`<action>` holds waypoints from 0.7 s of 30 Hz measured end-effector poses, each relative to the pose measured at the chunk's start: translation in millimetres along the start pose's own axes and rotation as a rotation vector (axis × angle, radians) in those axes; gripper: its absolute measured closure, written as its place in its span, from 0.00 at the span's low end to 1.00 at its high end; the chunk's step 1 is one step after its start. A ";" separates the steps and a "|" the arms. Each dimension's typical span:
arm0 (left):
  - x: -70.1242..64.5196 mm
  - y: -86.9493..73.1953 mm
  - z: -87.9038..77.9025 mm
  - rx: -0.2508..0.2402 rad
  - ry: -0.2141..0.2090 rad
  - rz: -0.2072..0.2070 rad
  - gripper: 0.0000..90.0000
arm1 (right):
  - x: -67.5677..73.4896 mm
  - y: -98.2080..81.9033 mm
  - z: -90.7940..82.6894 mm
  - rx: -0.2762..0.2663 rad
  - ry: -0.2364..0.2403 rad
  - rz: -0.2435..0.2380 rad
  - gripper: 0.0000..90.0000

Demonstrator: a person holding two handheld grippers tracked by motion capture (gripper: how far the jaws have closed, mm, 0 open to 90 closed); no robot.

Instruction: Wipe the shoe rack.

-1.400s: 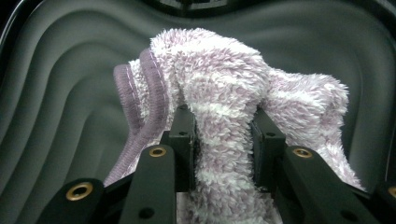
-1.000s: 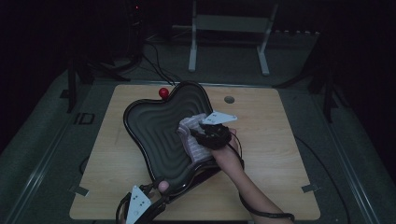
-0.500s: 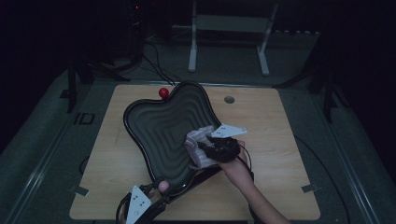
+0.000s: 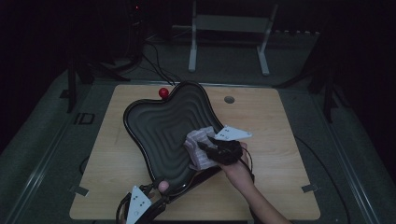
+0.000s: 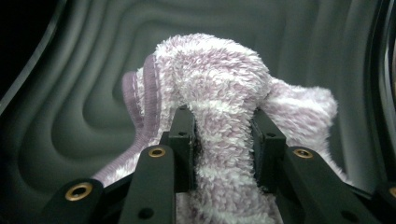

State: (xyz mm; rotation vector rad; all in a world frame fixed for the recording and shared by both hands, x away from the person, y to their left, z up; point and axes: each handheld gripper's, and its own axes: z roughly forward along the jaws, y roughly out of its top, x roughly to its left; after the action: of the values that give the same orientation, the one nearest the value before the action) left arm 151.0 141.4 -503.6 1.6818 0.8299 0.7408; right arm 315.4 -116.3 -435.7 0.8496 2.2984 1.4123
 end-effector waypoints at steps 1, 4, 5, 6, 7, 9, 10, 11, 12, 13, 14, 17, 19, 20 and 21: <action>-0.1 -0.1 0.0 -0.001 0.001 0.001 0.67 | -0.5 6.9 0.9 -0.007 -0.002 -0.010 0.74; 0.6 0.0 0.0 -0.001 -0.003 0.002 0.67 | -2.3 30.5 6.4 -0.018 -0.002 -0.035 0.74; 0.5 -0.1 0.0 -0.001 -0.003 0.001 0.67 | -2.8 42.2 10.0 -0.026 -0.007 -0.050 0.74; 0.4 -0.1 0.0 -0.001 -0.002 0.002 0.67 | -3.4 51.6 13.3 -0.031 -0.009 -0.054 0.74; 0.6 0.1 0.0 0.001 -0.003 0.004 0.67 | -3.9 61.0 16.8 -0.033 -0.008 -0.060 0.74; 1.2 0.2 -0.2 0.003 -0.006 0.008 0.67 | -3.3 78.5 23.9 -0.041 -0.015 -0.074 0.74; 1.1 -0.1 -0.3 0.001 -0.006 0.007 0.67 | -3.3 84.5 27.1 -0.041 -0.016 -0.083 0.74; 0.9 -0.1 -0.2 0.000 -0.006 0.006 0.67 | -3.1 93.5 33.0 -0.037 -0.017 -0.085 0.74; 1.2 0.1 -0.2 0.002 -0.007 0.008 0.67 | -3.0 99.6 37.8 -0.037 -0.020 -0.086 0.74; 1.6 0.3 -0.2 0.003 -0.011 0.008 0.67 | -2.5 105.3 43.0 -0.033 -0.020 -0.089 0.74; 1.7 0.3 -0.3 0.004 -0.011 0.010 0.67 | -2.2 110.3 48.4 -0.027 -0.018 -0.090 0.74; 1.3 0.2 -0.5 0.004 -0.008 0.009 0.67 | -2.7 117.1 58.0 -0.024 -0.027 -0.092 0.73; 1.8 -0.1 -0.8 0.003 -0.010 0.009 0.67 | -6.7 120.6 76.6 0.005 -0.050 -0.078 0.73; 1.8 -0.4 -1.0 0.001 -0.008 0.008 0.67 | -7.7 119.5 81.7 0.019 -0.051 -0.080 0.72; 1.7 -0.3 -1.0 0.002 -0.008 0.009 0.67 | -8.5 117.7 85.8 0.030 -0.050 -0.076 0.72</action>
State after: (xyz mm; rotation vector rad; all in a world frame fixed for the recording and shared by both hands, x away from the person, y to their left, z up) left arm 151.1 143.3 -503.5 1.6902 0.8181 0.7393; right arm 406.6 -22.0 -371.9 0.7878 2.2944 1.3131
